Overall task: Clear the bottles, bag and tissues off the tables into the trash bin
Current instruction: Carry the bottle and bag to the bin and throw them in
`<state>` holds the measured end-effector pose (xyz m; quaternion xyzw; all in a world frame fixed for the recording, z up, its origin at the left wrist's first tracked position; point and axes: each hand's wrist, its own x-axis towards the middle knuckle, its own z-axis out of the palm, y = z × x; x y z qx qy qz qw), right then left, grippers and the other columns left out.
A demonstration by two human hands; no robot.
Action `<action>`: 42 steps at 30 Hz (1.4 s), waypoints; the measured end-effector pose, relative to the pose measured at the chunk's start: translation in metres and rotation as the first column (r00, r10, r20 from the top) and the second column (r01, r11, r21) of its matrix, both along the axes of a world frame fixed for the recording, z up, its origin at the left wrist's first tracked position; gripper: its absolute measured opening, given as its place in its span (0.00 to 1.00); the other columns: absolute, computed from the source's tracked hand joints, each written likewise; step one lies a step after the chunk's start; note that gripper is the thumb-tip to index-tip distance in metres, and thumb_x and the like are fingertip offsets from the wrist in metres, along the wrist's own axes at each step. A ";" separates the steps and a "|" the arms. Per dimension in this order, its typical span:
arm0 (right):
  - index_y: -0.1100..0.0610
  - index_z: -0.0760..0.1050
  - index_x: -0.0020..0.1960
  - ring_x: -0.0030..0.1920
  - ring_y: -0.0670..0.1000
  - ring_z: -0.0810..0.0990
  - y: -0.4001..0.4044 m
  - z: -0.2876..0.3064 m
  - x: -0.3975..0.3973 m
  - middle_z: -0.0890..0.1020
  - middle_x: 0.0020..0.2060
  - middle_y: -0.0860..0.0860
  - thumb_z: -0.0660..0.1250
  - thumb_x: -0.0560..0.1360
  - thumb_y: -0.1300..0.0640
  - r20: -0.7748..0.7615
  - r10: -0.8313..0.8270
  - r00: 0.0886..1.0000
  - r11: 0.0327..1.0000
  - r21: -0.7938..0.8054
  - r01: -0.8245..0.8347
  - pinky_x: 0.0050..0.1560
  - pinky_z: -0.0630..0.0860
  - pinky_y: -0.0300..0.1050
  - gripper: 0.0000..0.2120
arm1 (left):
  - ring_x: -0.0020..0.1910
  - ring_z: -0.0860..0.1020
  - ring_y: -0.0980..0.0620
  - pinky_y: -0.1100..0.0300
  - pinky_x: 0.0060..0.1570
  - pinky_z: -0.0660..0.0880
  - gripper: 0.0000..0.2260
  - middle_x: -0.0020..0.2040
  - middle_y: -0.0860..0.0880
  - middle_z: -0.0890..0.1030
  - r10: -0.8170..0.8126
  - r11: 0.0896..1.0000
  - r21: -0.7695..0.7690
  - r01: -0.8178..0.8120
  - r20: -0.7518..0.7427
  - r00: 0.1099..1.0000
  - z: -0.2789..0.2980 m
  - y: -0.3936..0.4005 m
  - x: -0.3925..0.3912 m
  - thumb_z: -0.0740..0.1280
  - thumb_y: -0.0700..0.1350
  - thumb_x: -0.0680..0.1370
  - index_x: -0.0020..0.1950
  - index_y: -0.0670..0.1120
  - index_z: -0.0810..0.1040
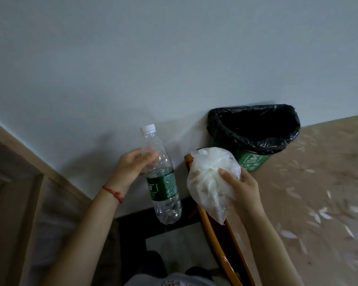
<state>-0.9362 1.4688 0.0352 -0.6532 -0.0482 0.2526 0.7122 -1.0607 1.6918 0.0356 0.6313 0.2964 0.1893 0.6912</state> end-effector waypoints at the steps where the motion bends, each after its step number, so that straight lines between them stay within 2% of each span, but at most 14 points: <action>1: 0.60 0.77 0.54 0.44 0.57 0.84 0.000 0.001 0.004 0.85 0.44 0.58 0.71 0.70 0.63 -0.012 -0.023 1.000 1.000 0.003 0.023 0.42 0.80 0.50 0.12 | 0.35 0.82 0.59 0.69 0.34 0.76 0.29 0.34 0.56 0.84 -0.034 0.999 0.005 0.034 -0.003 0.999 -0.001 0.005 0.011 0.75 0.65 0.48 0.43 0.51 0.80; 3: 0.59 0.77 0.54 0.43 0.56 0.85 -0.002 0.002 0.012 0.85 0.44 0.57 0.71 0.71 0.62 -0.017 -0.076 0.997 0.997 -0.002 0.076 0.41 0.81 0.49 0.12 | 0.36 0.82 0.58 0.68 0.35 0.77 0.30 0.35 0.56 0.85 -0.108 0.994 -0.006 0.108 -0.001 0.994 -0.002 0.012 0.035 0.76 0.65 0.47 0.43 0.51 0.80; 6: 0.59 0.78 0.54 0.42 0.56 0.85 -0.004 0.004 0.022 0.85 0.44 0.56 0.71 0.71 0.62 -0.010 -0.189 0.982 0.982 -0.009 0.189 0.39 0.81 0.47 0.12 | 0.36 0.82 0.58 0.67 0.37 0.78 0.22 0.35 0.56 0.85 -0.222 0.975 -0.021 0.222 -0.005 0.975 -0.004 0.019 0.074 0.75 0.58 0.54 0.43 0.50 0.80; 8: 0.58 0.78 0.54 0.43 0.56 0.85 -0.005 0.004 0.025 0.85 0.45 0.56 0.72 0.70 0.61 -0.014 -0.262 0.965 0.965 -0.024 0.261 0.40 0.81 0.49 0.13 | 0.37 0.82 0.57 0.66 0.37 0.78 0.18 0.35 0.55 0.85 -0.313 0.950 -0.016 0.312 -0.015 0.950 -0.003 0.022 0.097 0.73 0.56 0.58 0.44 0.49 0.80; 10: 0.57 0.77 0.55 0.43 0.55 0.85 -0.004 0.004 0.026 0.85 0.46 0.56 0.72 0.70 0.59 -0.018 -0.329 0.944 0.944 -0.033 0.328 0.42 0.81 0.50 0.14 | 0.39 0.82 0.54 0.64 0.40 0.78 0.20 0.37 0.53 0.85 -0.403 0.915 -0.004 0.403 -0.031 0.915 -0.003 0.025 0.116 0.72 0.56 0.58 0.46 0.49 0.80; 14: 0.54 0.78 0.54 0.44 0.54 0.85 -0.002 0.005 0.022 0.85 0.46 0.54 0.72 0.69 0.58 -0.019 -0.438 0.899 0.899 -0.037 0.437 0.41 0.81 0.48 0.14 | 0.41 0.83 0.55 0.62 0.44 0.79 0.29 0.42 0.51 0.85 -0.563 0.826 0.013 0.564 -0.044 0.825 -0.003 0.028 0.146 0.75 0.65 0.51 0.45 0.50 0.81; 16: 0.54 0.78 0.53 0.43 0.54 0.85 0.000 0.005 0.018 0.85 0.45 0.54 0.72 0.69 0.59 -0.044 -0.502 0.864 0.865 -0.026 0.501 0.39 0.81 0.47 0.13 | 0.42 0.83 0.54 0.60 0.46 0.79 0.28 0.41 0.51 0.85 -0.624 0.780 0.015 0.625 -0.058 0.780 -0.004 0.027 0.157 0.74 0.65 0.51 0.46 0.52 0.80; 19: 0.53 0.78 0.54 0.44 0.56 0.84 0.001 0.005 0.014 0.84 0.48 0.56 0.73 0.68 0.59 -0.075 -0.568 0.820 0.823 -0.035 0.567 0.42 0.81 0.50 0.15 | 0.43 0.83 0.53 0.57 0.48 0.77 0.24 0.42 0.53 0.85 -0.687 0.724 0.014 0.689 -0.077 0.723 -0.004 0.026 0.169 0.71 0.61 0.57 0.48 0.51 0.79; 21: 0.54 0.77 0.55 0.45 0.57 0.84 0.001 0.006 0.012 0.83 0.49 0.57 0.73 0.68 0.59 -0.084 -0.595 0.800 0.803 -0.025 0.595 0.41 0.81 0.51 0.16 | 0.44 0.83 0.52 0.59 0.46 0.77 0.24 0.42 0.53 0.85 -0.714 0.697 0.020 0.717 -0.081 0.696 -0.004 0.025 0.175 0.70 0.61 0.57 0.49 0.51 0.79; 25: 0.58 0.76 0.58 0.44 0.57 0.84 0.002 0.015 0.014 0.84 0.48 0.57 0.71 0.69 0.61 -0.099 -0.597 0.796 0.797 0.041 0.603 0.36 0.80 0.45 0.17 | 0.47 0.82 0.48 0.61 0.44 0.78 0.25 0.47 0.47 0.84 -0.733 0.677 0.013 0.736 -0.080 0.676 -0.005 0.025 0.181 0.70 0.61 0.57 0.50 0.51 0.79; 28: 0.58 0.77 0.56 0.44 0.57 0.84 0.001 0.026 0.027 0.85 0.46 0.57 0.72 0.67 0.58 -0.058 -0.601 0.797 0.795 0.062 0.604 0.40 0.80 0.48 0.18 | 0.49 0.82 0.46 0.58 0.48 0.79 0.27 0.49 0.44 0.84 -0.726 0.686 -0.002 0.728 -0.073 0.684 -0.004 0.025 0.186 0.72 0.61 0.56 0.50 0.50 0.79; 32: 0.60 0.78 0.56 0.47 0.57 0.84 0.003 0.041 0.057 0.84 0.48 0.57 0.72 0.69 0.60 -0.011 -0.605 0.796 0.792 0.097 0.603 0.44 0.81 0.49 0.16 | 0.50 0.82 0.47 0.52 0.54 0.76 0.35 0.49 0.45 0.84 -0.707 0.705 -0.014 0.709 -0.090 0.701 -0.004 0.027 0.191 0.74 0.68 0.49 0.49 0.51 0.81; 37: 0.60 0.77 0.56 0.45 0.55 0.84 0.010 0.050 0.105 0.84 0.47 0.56 0.74 0.68 0.59 0.076 -0.643 0.762 0.766 0.045 0.641 0.44 0.80 0.50 0.18 | 0.47 0.82 0.49 0.52 0.54 0.76 0.25 0.48 0.45 0.84 -0.695 0.717 -0.024 0.696 -0.101 0.712 -0.001 0.025 0.195 0.71 0.61 0.56 0.49 0.51 0.80; 42: 0.54 0.78 0.46 0.46 0.57 0.84 0.012 0.045 0.142 0.84 0.45 0.56 0.77 0.64 0.54 0.148 -0.650 0.745 0.748 -0.046 0.662 0.50 0.80 0.59 0.14 | 0.48 0.82 0.48 0.54 0.51 0.78 0.24 0.48 0.46 0.84 -0.689 0.723 -0.015 0.690 -0.093 0.719 0.003 0.022 0.195 0.71 0.60 0.57 0.49 0.51 0.80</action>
